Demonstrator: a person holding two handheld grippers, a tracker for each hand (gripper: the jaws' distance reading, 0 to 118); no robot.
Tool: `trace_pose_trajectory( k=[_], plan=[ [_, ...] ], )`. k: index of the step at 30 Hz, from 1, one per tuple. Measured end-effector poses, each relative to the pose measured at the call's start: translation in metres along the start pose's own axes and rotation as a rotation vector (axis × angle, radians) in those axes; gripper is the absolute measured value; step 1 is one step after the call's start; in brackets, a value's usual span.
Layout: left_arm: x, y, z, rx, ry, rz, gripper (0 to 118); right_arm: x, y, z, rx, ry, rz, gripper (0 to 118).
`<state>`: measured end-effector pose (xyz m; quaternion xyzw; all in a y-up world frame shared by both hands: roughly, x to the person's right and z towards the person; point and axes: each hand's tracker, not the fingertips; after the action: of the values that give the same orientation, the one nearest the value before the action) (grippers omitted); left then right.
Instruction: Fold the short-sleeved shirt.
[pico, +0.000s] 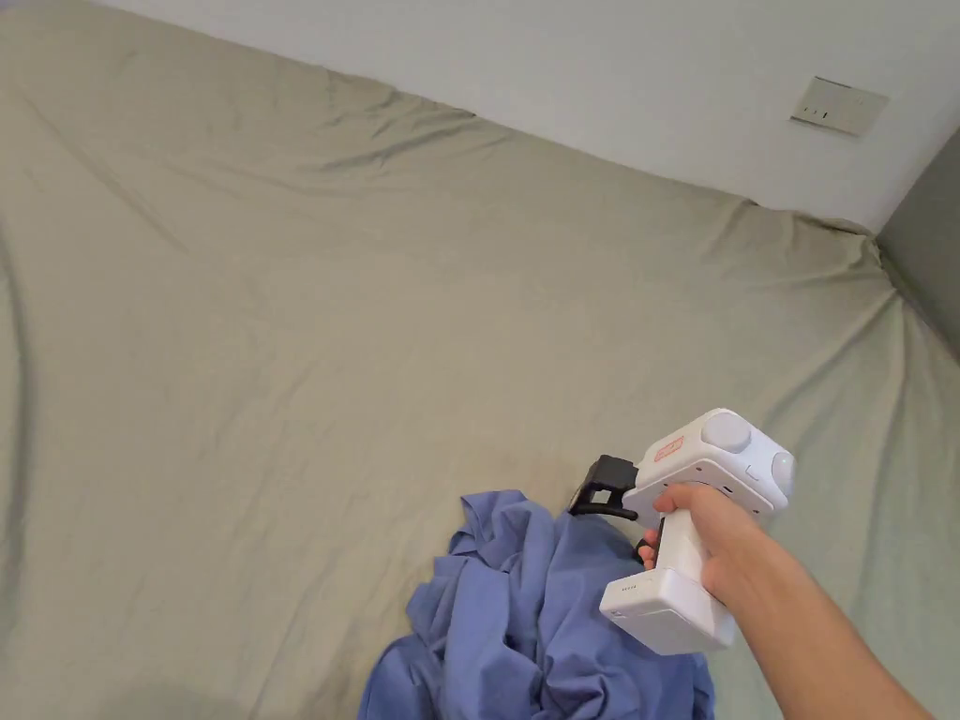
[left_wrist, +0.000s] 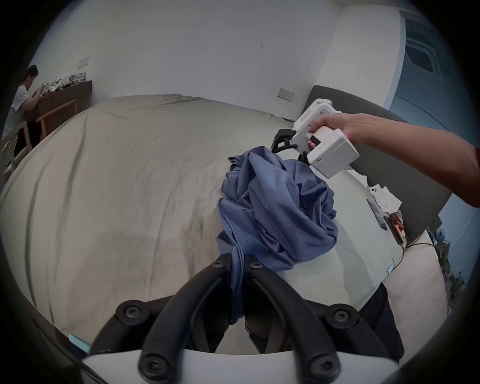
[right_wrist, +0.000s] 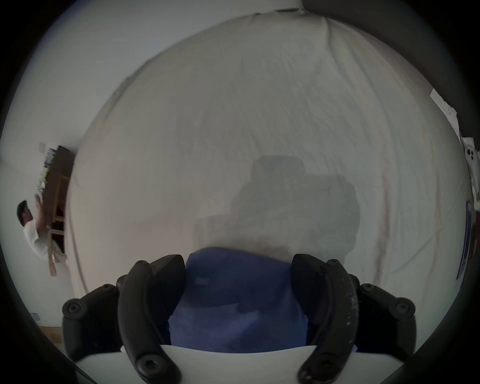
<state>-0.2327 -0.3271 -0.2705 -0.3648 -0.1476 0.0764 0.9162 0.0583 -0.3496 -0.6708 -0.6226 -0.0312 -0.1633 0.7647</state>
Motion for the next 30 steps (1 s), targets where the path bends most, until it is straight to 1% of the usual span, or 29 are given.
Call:
trace_pose_trajectory(
  k=[1, 3, 4, 5, 6, 7, 8, 10, 12, 13, 15, 16, 20, 22, 23, 24, 26, 28, 30],
  plan=[
    [0.000, 0.000, 0.000, 0.000, -0.002, -0.004, 9, -0.005, 0.002, -0.002, -0.011, -0.024, 0.035, 85],
    [-0.001, 0.000, 0.000, -0.003, 0.007, -0.002, 9, -0.019, 0.001, 0.000, -0.002, -0.088, 0.094, 80],
    [-0.003, 0.001, 0.000, -0.006, 0.001, 0.013, 9, -0.027, -0.001, 0.002, 0.018, -0.116, 0.157, 69],
    [-0.003, 0.002, 0.000, -0.008, -0.006, 0.023, 9, -0.031, -0.001, 0.004, 0.034, -0.127, 0.213, 41],
    [-0.003, 0.003, 0.000, -0.004, -0.008, 0.032, 9, -0.034, -0.003, 0.007, 0.048, -0.117, 0.244, 11],
    [-0.003, 0.003, 0.000, -0.001, -0.006, 0.032, 9, -0.034, -0.004, 0.008, 0.031, -0.077, 0.221, 5],
    [-0.003, 0.004, 0.001, -0.001, -0.005, 0.031, 9, -0.037, -0.005, 0.010, 0.019, -0.092, 0.189, 4],
    [-0.004, 0.005, 0.002, 0.010, -0.009, 0.033, 9, -0.037, -0.007, 0.016, 0.038, -0.095, 0.202, 4],
    [-0.003, 0.007, 0.005, 0.015, -0.008, 0.026, 9, -0.035, -0.008, 0.027, 0.099, -0.081, 0.198, 4],
    [-0.004, 0.008, 0.007, 0.022, -0.007, 0.022, 9, -0.033, -0.010, 0.033, 0.114, -0.066, 0.201, 4],
    [-0.004, 0.011, 0.012, 0.038, -0.004, 0.019, 9, -0.030, -0.014, 0.054, 0.189, -0.004, 0.227, 4],
    [-0.005, 0.012, 0.014, 0.047, -0.003, 0.014, 9, -0.030, -0.014, 0.062, 0.201, 0.012, 0.247, 4],
    [-0.013, 0.022, 0.024, 0.081, 0.013, 0.012, 9, -0.022, -0.030, 0.118, 0.306, 0.093, 0.259, 4],
    [-0.017, 0.029, 0.032, 0.106, 0.028, 0.012, 9, -0.015, -0.041, 0.146, 0.362, 0.123, 0.246, 4],
    [-0.020, 0.032, 0.036, 0.126, 0.039, 0.008, 9, -0.012, -0.046, 0.161, 0.377, 0.143, 0.273, 4],
    [-0.022, 0.036, 0.040, 0.135, 0.048, 0.005, 9, -0.009, -0.051, 0.175, 0.401, 0.159, 0.278, 4],
    [-0.030, 0.044, 0.048, 0.163, 0.061, 0.000, 9, -0.002, -0.062, 0.202, 0.443, 0.165, 0.281, 4],
    [-0.038, 0.053, 0.057, 0.191, 0.082, -0.001, 9, 0.002, -0.080, 0.232, 0.511, 0.164, 0.305, 4],
    [-0.050, 0.066, 0.068, 0.228, 0.102, 0.018, 9, 0.010, -0.093, 0.261, 0.572, 0.168, 0.304, 4]
  ],
)
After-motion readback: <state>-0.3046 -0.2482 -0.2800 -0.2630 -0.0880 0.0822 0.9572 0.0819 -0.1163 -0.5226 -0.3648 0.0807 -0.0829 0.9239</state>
